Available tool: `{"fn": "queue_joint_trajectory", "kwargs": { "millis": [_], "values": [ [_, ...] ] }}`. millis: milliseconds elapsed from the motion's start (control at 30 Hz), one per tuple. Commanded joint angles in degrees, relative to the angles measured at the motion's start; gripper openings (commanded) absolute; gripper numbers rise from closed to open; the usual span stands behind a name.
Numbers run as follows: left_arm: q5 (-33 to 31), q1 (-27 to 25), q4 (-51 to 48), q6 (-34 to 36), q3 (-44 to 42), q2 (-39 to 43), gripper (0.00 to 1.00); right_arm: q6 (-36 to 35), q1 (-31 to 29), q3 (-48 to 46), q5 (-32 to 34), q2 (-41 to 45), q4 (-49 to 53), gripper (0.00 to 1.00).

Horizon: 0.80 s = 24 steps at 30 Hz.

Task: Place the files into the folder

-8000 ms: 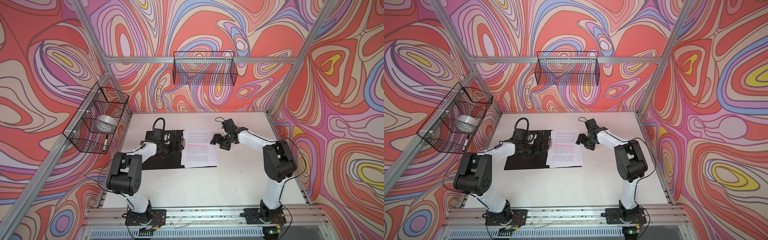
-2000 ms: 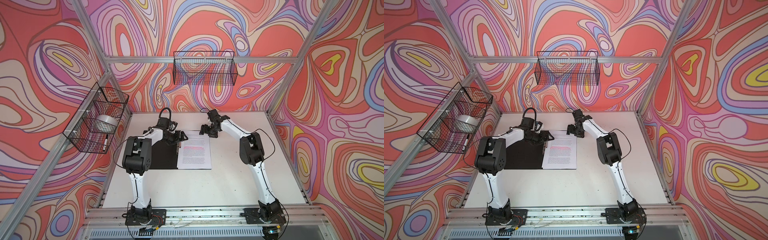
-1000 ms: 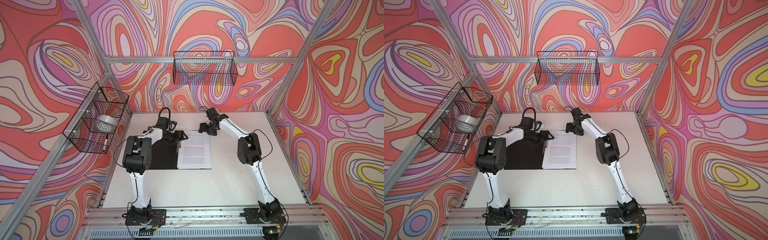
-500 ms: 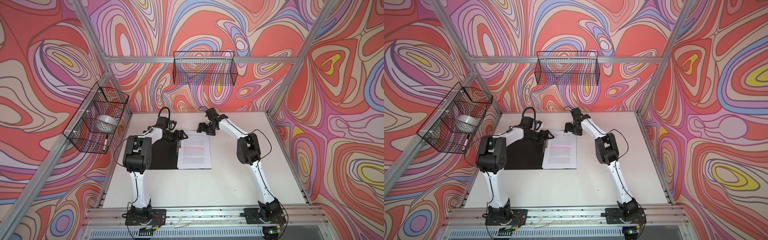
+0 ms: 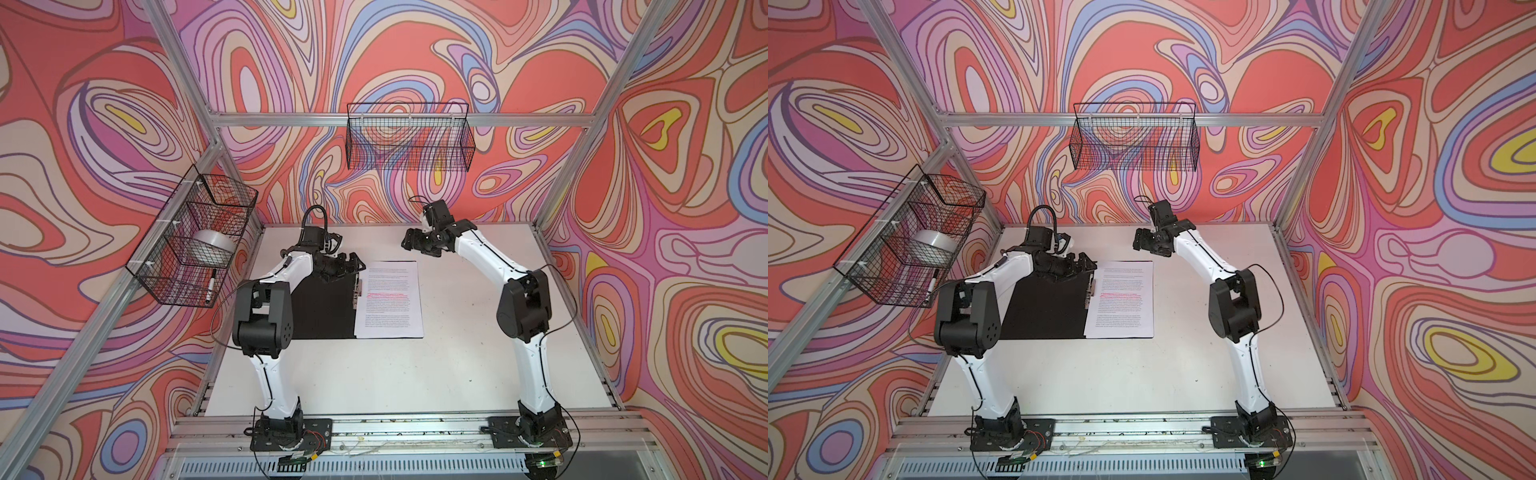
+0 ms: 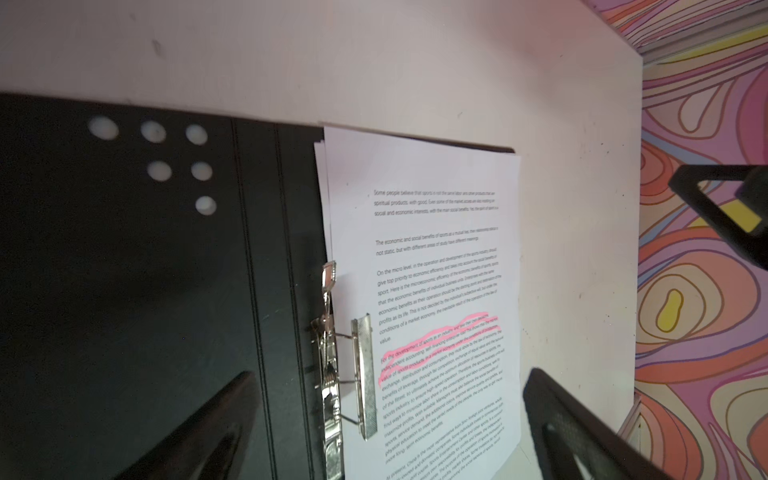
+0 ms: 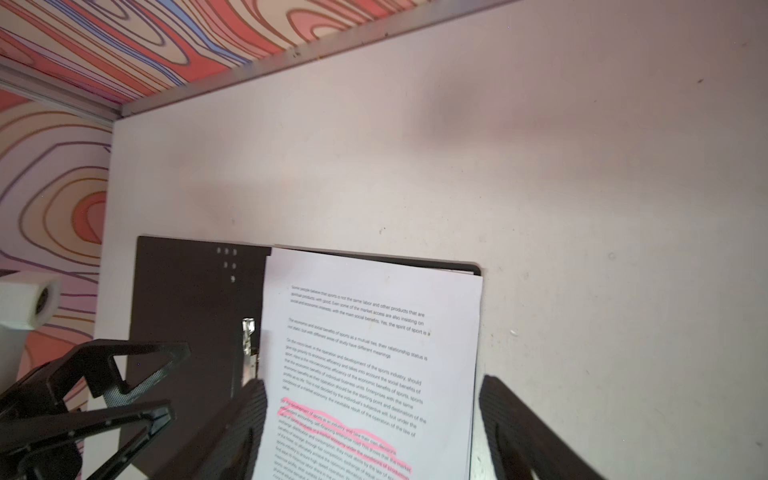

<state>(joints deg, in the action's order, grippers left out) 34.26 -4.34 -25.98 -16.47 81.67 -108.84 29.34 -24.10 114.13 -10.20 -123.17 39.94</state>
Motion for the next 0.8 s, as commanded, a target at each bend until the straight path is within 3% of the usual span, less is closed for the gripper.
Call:
{"fn": "queue_joint_trajectory", "kwargs": {
  "millis": [0, 200, 400, 567, 767],
  "values": [
    [-2.7, 0.12, -4.02, 1.5, -1.96, 5.43, 1.0, 3.26, -0.17, -9.24, 0.4, 6.19, -2.07, 0.83],
    [-1.46, 0.12, -4.25, -1.7, -10.72, 9.69, 1.0, 8.0, -1.15, -30.38, -4.22, 18.84, -7.77, 0.82],
    [-0.35, 0.12, -4.56, -2.82, -17.29, 12.07, 1.0, 11.93, -3.69, -45.25, -5.78, 27.56, -12.13, 0.8],
    [-1.13, 0.12, -4.19, -1.89, -19.4, 13.69, 1.0, 15.5, -5.06, -53.42, -8.34, 29.96, -18.02, 0.79],
    [-1.47, 0.12, -2.24, -2.56, -22.39, 13.41, 1.0, 16.88, -7.55, -54.97, -9.39, 27.88, -19.5, 0.79]
  ]
}}
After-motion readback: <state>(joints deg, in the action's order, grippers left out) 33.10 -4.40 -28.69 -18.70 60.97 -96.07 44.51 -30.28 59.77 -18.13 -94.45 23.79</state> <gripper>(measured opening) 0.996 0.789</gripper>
